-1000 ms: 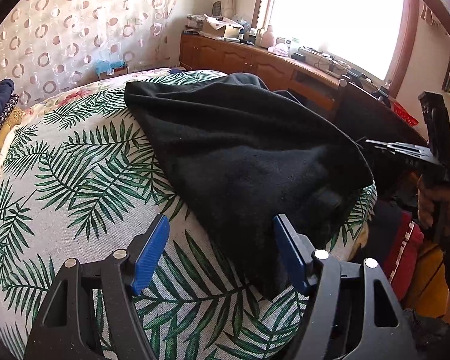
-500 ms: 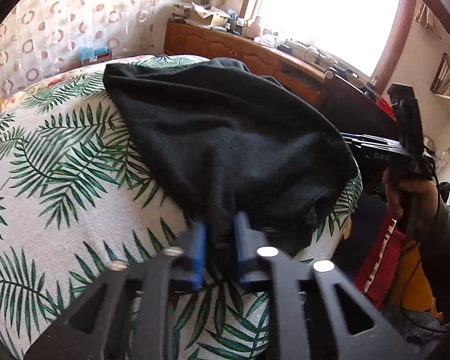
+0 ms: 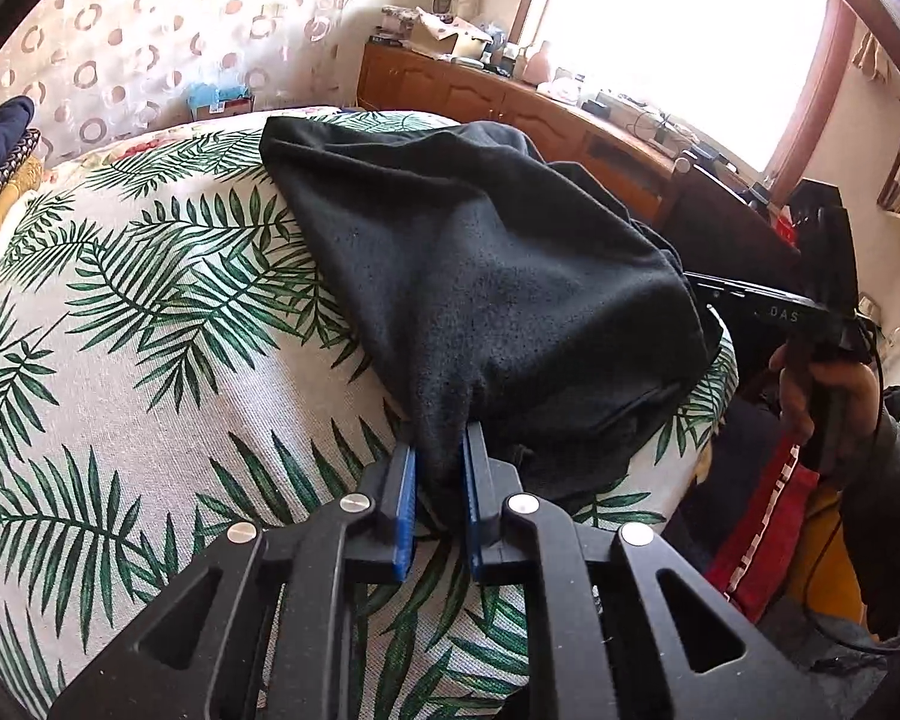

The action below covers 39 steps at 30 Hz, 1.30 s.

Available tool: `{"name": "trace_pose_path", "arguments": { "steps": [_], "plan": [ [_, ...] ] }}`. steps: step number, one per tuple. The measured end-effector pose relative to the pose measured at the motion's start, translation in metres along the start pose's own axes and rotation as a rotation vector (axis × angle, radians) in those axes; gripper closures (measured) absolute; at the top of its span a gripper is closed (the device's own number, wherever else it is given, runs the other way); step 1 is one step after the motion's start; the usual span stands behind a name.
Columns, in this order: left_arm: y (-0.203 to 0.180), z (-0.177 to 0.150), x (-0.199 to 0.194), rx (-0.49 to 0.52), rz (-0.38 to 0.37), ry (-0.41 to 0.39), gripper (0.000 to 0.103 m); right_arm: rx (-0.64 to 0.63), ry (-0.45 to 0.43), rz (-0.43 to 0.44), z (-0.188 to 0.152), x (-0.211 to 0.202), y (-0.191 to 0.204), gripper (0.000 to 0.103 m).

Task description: Fold small clothes

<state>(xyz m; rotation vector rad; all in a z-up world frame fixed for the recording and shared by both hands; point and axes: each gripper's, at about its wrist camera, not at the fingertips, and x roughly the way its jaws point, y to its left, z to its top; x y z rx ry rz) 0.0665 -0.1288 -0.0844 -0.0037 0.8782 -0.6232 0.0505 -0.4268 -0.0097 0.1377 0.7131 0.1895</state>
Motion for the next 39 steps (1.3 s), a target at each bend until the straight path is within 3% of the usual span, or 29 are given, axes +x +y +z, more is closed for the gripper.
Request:
{"name": "trace_pose_path", "arguments": {
  "steps": [7, 12, 17, 20, 22, 24, 25, 27, 32, 39],
  "plan": [
    [0.003, 0.0, 0.002, 0.0, 0.003, 0.001, 0.089, 0.005, -0.067, -0.029, 0.007, -0.014, 0.001, 0.051],
    [0.004, 0.002, 0.004, -0.008, 0.005, 0.005, 0.087, -0.037, -0.008, 0.001, 0.003, 0.004, 0.013, 0.05],
    [0.008, 0.005, 0.008, -0.015, 0.004, 0.009, 0.064, -0.062, 0.025, -0.001, 0.001, 0.021, 0.022, 0.049],
    [0.008, 0.011, 0.012, -0.02, -0.022, 0.01, 0.06, -0.118, 0.047, 0.013, 0.005, 0.028, 0.035, 0.049],
    [0.008, 0.015, 0.017, -0.018, -0.029, 0.008, 0.06, -0.16, 0.056, 0.006, 0.01, 0.036, 0.044, 0.063],
    [0.006, 0.019, 0.02, -0.004, -0.039, 0.007, 0.065, -0.182, 0.067, 0.025, 0.013, 0.041, 0.05, 0.077],
    [0.005, 0.021, 0.02, 0.013, -0.05, 0.005, 0.085, -0.186, 0.067, 0.034, 0.015, 0.043, 0.049, 0.081],
    [0.002, 0.027, 0.016, 0.034, -0.041, -0.003, 0.09, -0.2, 0.065, 0.035, 0.017, 0.044, 0.051, 0.086],
    [-0.004, 0.059, -0.035, 0.048, -0.032, -0.159, 0.091, -0.162, -0.089, 0.079, 0.039, 0.004, 0.05, 0.088],
    [-0.009, 0.118, -0.146, 0.072, -0.029, -0.388, 0.091, -0.223, -0.31, 0.154, 0.101, -0.084, 0.087, 0.089]
  ]
}}
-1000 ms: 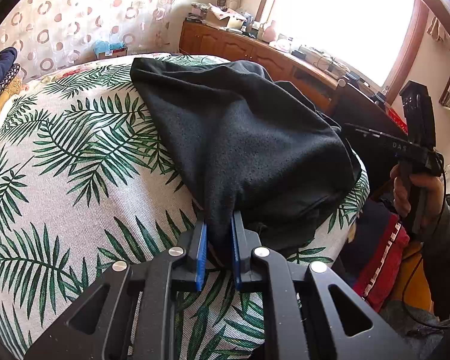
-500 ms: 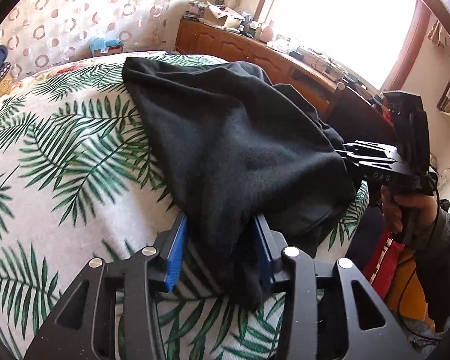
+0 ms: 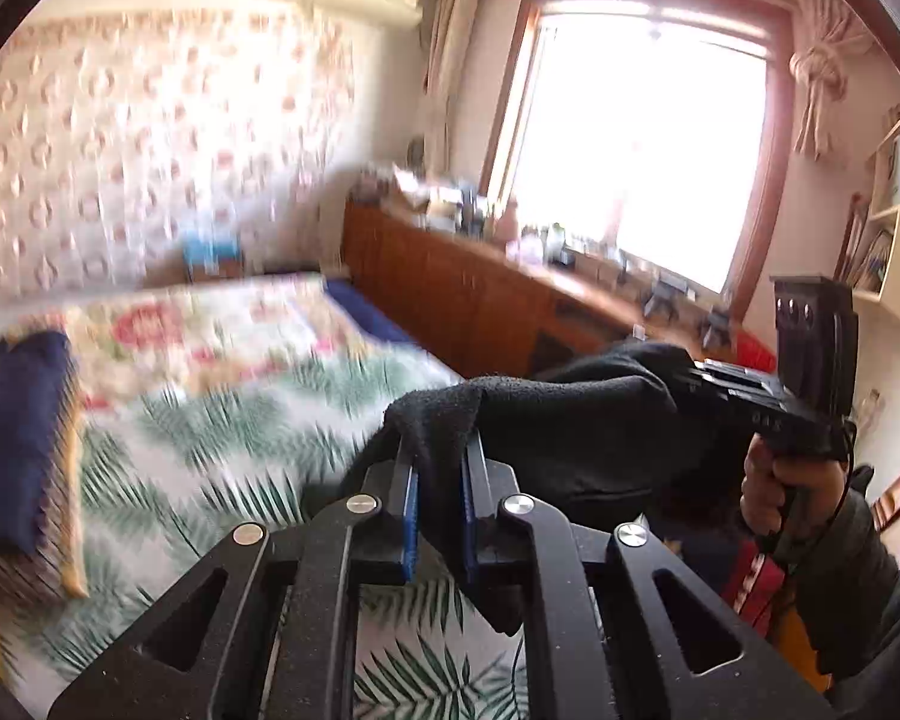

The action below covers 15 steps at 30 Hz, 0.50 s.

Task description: Fold small clothes

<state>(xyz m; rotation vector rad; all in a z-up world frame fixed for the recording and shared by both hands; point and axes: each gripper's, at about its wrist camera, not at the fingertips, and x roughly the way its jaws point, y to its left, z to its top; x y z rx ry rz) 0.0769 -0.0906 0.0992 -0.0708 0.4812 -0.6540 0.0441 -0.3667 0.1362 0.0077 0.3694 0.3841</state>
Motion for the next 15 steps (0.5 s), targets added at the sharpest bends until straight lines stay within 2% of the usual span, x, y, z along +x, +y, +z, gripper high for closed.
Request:
{"name": "trace_pose_path", "arguments": {
  "steps": [2, 5, 10, 12, 15],
  "plan": [
    [0.004, 0.02, -0.015, 0.006, 0.024, -0.03, 0.091, -0.022, -0.034, 0.013, 0.022, -0.009, 0.008, 0.089],
    [0.02, 0.035, -0.015, -0.023, 0.046, -0.032, 0.091, -0.056, -0.047, 0.019, 0.049, -0.003, 0.016, 0.089],
    [0.051, 0.057, 0.001, -0.009, 0.157, -0.054, 0.091, -0.102, -0.023, 0.005, 0.087, 0.056, 0.02, 0.089],
    [0.062, 0.073, -0.002, -0.016, 0.189, -0.079, 0.091, -0.106, -0.041, -0.01, 0.106, 0.077, 0.02, 0.089],
    [0.063, 0.081, -0.016, 0.03, 0.236, -0.125, 0.091, -0.128, -0.117, -0.022, 0.126, 0.09, 0.03, 0.089]
  ]
}}
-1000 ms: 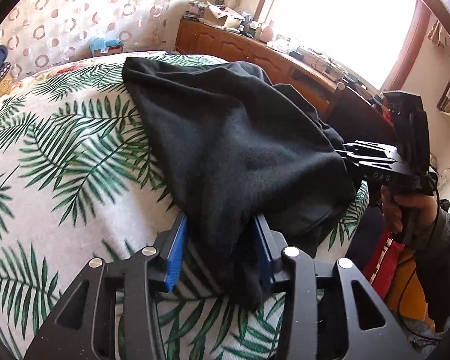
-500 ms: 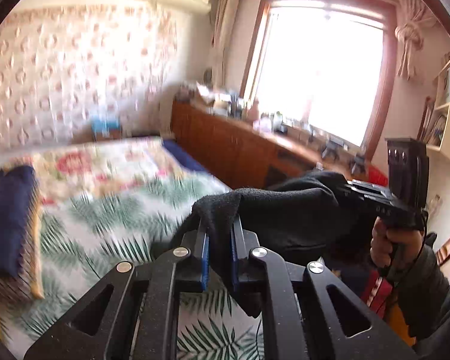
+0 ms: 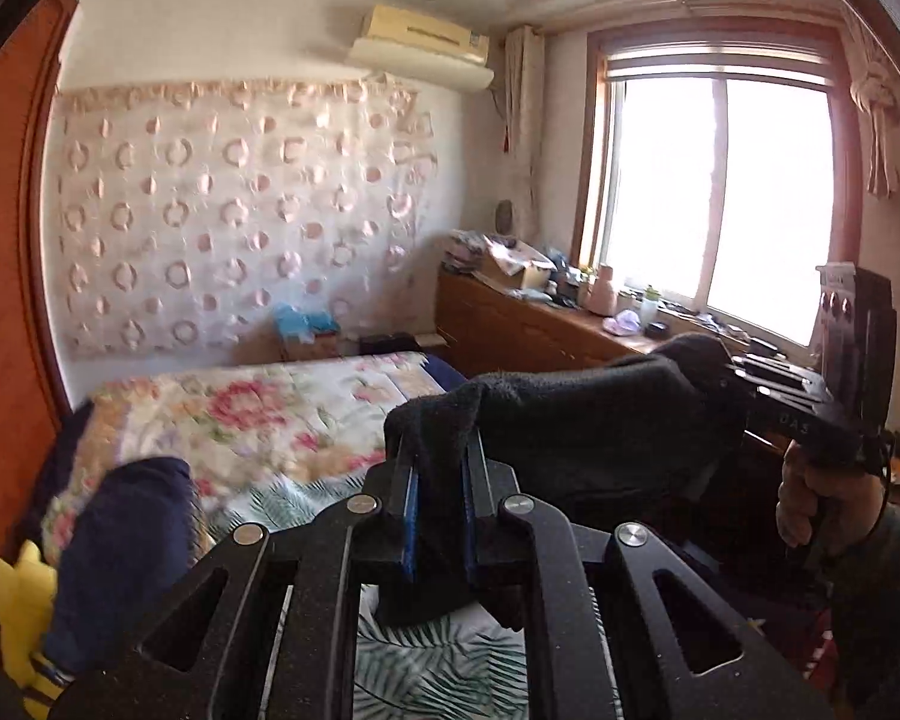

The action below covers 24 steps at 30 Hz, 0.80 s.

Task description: Fold small clothes

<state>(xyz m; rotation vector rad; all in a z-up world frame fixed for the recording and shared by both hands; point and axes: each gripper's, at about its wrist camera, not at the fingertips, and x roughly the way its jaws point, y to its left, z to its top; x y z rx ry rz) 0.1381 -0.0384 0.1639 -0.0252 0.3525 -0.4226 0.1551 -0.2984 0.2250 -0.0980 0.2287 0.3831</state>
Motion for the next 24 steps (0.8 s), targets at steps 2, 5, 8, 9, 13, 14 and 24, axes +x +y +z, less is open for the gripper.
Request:
{"name": "trace_pose_path", "arguments": {
  "steps": [2, 5, 8, 9, 13, 14, 24],
  "plan": [
    [0.001, -0.011, -0.006, 0.018, 0.013, 0.011, 0.091, 0.018, -0.011, 0.014, 0.004, 0.008, 0.004, 0.089],
    [0.003, -0.053, 0.002, 0.029, 0.017, 0.097, 0.091, 0.02, 0.052, 0.038, -0.019, 0.024, 0.011, 0.089],
    [0.004, -0.139, 0.022, 0.023, 0.008, 0.285, 0.091, 0.049, 0.202, 0.084, -0.078, 0.037, 0.009, 0.089],
    [0.003, -0.163, 0.025, 0.013, 0.003, 0.335, 0.091, 0.058, 0.275, 0.105, -0.109, 0.045, 0.015, 0.089],
    [0.001, -0.246, 0.036, -0.05, -0.007, 0.505, 0.091, 0.055, 0.493, 0.139, -0.201, 0.068, 0.036, 0.089],
    [0.002, -0.258, 0.036, -0.068, -0.01, 0.514, 0.091, 0.059, 0.509, 0.135, -0.212, 0.071, 0.039, 0.088],
    [-0.003, -0.265, 0.027, -0.11, -0.003, 0.518, 0.086, 0.113, 0.512, 0.11, -0.23, 0.07, 0.041, 0.071]
  ]
}}
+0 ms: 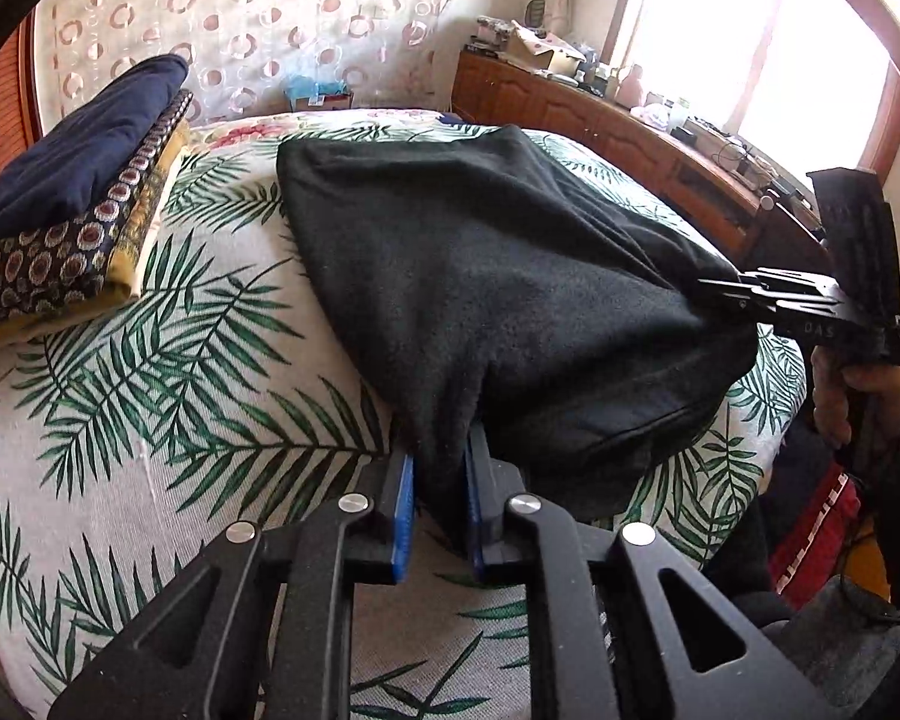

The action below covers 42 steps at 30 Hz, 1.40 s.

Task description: Fold small clothes

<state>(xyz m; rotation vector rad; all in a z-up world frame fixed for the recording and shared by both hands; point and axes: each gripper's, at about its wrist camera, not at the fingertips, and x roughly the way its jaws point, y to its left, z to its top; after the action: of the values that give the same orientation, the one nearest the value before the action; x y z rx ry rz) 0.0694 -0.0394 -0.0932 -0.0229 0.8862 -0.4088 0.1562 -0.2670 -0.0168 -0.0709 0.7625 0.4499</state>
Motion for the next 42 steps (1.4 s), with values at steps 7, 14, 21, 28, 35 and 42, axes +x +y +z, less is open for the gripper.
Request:
{"name": "trace_pose_path", "arguments": {
  "steps": [7, 14, 21, 28, 35, 42],
  "plan": [
    [0.01, -0.007, -0.004, -0.023, -0.01, -0.008, 0.072, -0.007, 0.013, -0.013, -0.054, -0.043, -0.007, 0.054],
    [0.01, -0.008, -0.006, -0.021, -0.001, -0.011, 0.072, 0.005, 0.008, 0.0, -0.061, -0.049, -0.005, 0.054],
    [0.01, -0.01, -0.003, -0.03, 0.0, -0.007, 0.072, -0.033, -0.002, -0.061, -0.067, -0.048, 0.004, 0.053],
    [0.013, -0.01, 0.0, -0.046, -0.002, -0.003, 0.072, -0.061, -0.02, -0.128, -0.071, -0.046, 0.015, 0.053],
    [0.008, -0.008, 0.0, -0.013, -0.044, -0.003, 0.09, -0.076, 0.0, -0.067, -0.07, -0.046, 0.017, 0.087],
    [0.007, 0.027, -0.037, -0.045, -0.109, -0.127, 0.091, -0.011, -0.088, 0.027, -0.05, -0.078, 0.003, 0.092]
  ]
}}
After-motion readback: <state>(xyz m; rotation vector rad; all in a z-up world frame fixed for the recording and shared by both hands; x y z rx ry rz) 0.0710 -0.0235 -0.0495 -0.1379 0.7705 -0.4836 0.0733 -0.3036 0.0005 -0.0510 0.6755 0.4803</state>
